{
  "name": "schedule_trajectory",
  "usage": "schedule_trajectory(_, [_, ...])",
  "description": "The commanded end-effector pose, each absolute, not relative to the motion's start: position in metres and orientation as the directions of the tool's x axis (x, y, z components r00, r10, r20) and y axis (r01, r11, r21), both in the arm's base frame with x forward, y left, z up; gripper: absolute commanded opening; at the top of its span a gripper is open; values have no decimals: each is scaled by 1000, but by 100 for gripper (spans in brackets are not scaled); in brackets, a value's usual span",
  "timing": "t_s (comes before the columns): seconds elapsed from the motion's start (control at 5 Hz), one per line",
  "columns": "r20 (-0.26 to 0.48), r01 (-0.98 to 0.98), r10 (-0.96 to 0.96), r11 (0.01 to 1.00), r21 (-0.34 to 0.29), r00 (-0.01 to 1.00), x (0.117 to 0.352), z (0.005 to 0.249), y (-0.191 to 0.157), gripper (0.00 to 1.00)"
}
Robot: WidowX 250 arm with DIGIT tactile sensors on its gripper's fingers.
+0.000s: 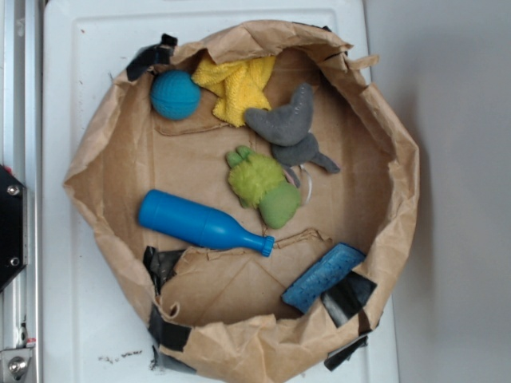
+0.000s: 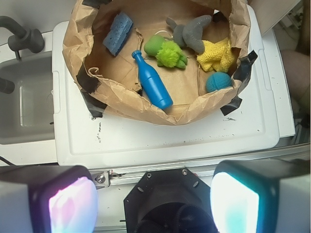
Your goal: Grab the blue sponge.
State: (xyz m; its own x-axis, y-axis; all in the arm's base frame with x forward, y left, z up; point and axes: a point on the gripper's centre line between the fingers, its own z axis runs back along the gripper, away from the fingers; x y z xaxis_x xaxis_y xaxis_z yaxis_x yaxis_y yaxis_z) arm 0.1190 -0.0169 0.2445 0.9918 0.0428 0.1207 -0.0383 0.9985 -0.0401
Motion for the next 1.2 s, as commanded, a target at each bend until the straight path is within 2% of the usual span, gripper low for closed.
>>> schedule_trajectory(0.0, [121, -38, 43, 998, -40, 992, 119, 244, -17, 100])
schedule_trajectory(0.2, [148, -110, 117, 992, -56, 982, 162, 225, -21, 100])
schedule_trajectory(0.4, [178, -162, 172, 984, -72, 969, 195, 216, -16, 100])
schedule_trajectory(0.6, [232, -211, 229, 972, -99, 945, 240, 201, -15, 100])
schedule_trajectory(0.8, [270, -260, 290, 955, -142, 918, 256, 183, -11, 100])
schedule_trajectory(1.0, [254, -290, 341, 932, -217, 905, 278, 161, -12, 100])
